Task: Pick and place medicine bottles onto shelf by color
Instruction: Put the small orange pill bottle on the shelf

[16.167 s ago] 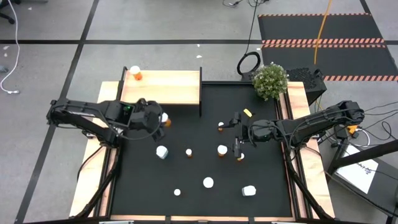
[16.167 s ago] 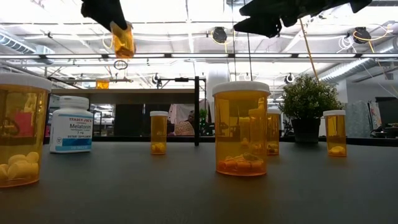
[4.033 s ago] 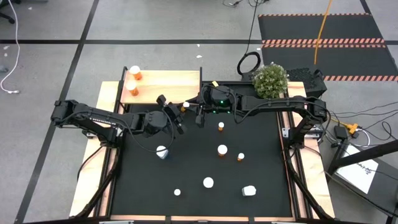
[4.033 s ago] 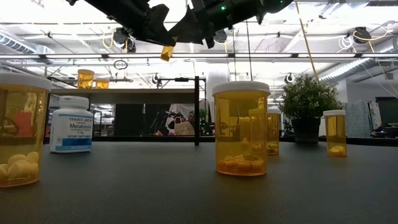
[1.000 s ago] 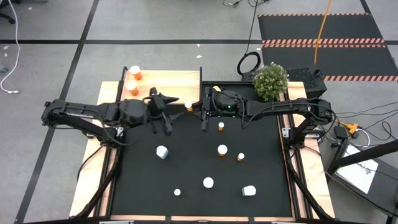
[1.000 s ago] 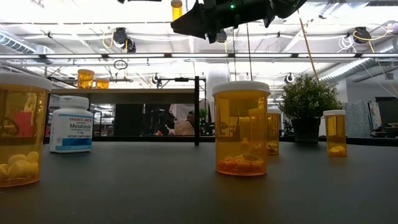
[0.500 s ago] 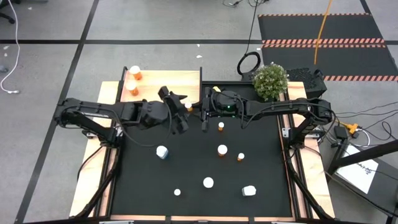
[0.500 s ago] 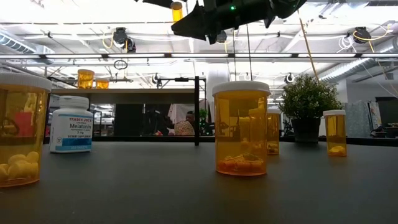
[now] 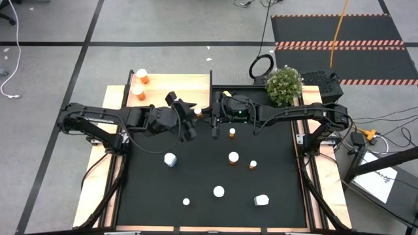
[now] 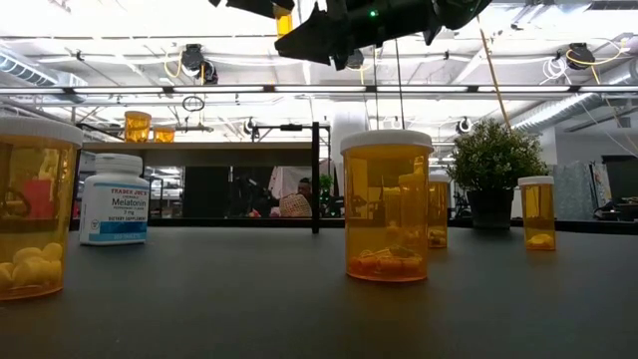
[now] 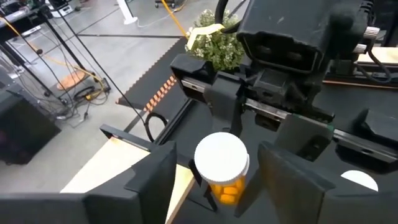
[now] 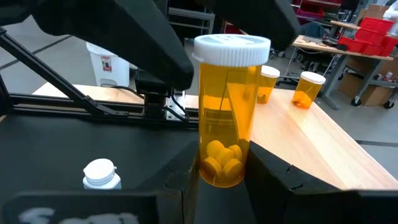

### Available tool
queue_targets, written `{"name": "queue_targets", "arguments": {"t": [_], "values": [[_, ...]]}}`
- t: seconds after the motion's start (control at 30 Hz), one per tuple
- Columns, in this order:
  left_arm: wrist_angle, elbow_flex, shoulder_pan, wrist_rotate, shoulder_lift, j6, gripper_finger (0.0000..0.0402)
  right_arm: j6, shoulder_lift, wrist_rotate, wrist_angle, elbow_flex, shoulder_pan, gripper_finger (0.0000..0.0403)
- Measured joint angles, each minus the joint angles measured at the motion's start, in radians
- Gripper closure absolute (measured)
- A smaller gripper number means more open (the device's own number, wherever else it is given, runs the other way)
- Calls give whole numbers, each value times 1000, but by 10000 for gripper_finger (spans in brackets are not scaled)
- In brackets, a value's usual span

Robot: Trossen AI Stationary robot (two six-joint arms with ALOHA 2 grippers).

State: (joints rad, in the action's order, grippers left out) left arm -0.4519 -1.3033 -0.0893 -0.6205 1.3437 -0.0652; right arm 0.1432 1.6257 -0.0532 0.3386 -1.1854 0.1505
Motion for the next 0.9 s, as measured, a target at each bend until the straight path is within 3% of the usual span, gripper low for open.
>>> {"name": "queue_targets", "arguments": {"t": [0.43, 0.9], "values": [[-18, 0, 11, 6, 0, -17, 250, 4, 0, 3, -1, 0, 0, 300], [-18, 0, 12, 22, 0, -15, 265, 11, 0, 1, -2, 0, 0, 300]]}}
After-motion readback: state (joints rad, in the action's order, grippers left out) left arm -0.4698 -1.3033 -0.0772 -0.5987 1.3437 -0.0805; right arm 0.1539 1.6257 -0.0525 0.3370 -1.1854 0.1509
